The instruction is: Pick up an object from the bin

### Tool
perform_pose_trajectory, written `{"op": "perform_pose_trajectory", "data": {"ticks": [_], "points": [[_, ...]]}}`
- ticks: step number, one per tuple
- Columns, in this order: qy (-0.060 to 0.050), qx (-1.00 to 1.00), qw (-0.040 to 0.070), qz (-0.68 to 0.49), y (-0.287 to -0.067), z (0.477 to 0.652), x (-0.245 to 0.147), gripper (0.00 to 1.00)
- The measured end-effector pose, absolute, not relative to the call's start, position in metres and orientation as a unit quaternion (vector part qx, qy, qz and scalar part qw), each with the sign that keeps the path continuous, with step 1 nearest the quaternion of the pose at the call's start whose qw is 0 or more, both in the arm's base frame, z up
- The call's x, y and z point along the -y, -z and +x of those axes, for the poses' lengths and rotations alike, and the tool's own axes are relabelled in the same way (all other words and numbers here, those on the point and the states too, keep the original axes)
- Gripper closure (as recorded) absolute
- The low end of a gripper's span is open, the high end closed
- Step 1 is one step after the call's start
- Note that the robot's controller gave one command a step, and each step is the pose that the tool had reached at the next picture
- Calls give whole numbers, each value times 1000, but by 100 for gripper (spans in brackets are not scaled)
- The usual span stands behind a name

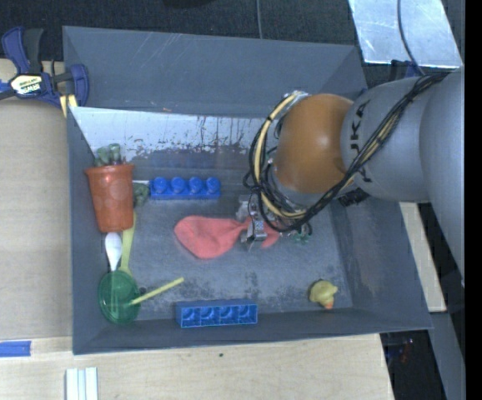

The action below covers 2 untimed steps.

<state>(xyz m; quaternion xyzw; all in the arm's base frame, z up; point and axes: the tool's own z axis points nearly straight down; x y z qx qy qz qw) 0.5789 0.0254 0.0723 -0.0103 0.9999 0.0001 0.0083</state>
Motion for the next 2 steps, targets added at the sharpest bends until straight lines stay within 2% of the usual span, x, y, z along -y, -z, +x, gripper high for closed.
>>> {"op": "perform_pose_trajectory", "data": {"ticks": [1, 2], "points": [[0, -1000, 8, -10, -72, 579, -25, 100], [0, -1000, 5, -11, -132, 582, -19, 100]]}}
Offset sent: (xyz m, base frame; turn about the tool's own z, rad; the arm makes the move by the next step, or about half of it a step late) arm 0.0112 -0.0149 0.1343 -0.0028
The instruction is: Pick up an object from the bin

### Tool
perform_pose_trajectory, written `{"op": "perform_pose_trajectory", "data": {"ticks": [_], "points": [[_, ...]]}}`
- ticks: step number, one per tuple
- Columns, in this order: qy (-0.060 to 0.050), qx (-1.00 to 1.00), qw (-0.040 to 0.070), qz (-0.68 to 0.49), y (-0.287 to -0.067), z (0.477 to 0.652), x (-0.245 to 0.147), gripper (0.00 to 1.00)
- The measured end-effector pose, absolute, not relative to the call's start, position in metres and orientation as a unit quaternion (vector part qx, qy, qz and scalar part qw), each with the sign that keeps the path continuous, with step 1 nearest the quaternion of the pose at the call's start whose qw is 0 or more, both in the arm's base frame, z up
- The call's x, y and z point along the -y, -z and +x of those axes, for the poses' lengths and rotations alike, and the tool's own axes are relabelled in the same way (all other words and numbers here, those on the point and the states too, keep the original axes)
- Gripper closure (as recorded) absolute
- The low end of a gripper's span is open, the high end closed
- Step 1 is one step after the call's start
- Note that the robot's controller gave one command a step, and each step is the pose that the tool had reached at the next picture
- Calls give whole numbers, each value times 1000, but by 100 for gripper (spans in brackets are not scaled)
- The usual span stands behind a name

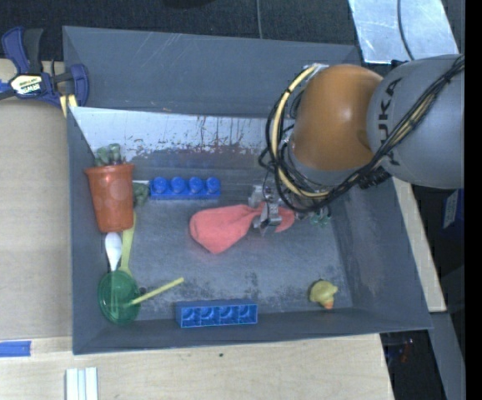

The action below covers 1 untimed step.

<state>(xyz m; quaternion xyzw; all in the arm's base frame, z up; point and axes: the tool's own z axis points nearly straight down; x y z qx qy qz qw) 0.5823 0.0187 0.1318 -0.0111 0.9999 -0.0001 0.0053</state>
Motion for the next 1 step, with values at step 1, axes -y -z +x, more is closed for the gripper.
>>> {"op": "perform_pose_trajectory", "data": {"ticks": [1], "points": [[0, -999, 5, -32, -193, 597, -20, 100]]}}
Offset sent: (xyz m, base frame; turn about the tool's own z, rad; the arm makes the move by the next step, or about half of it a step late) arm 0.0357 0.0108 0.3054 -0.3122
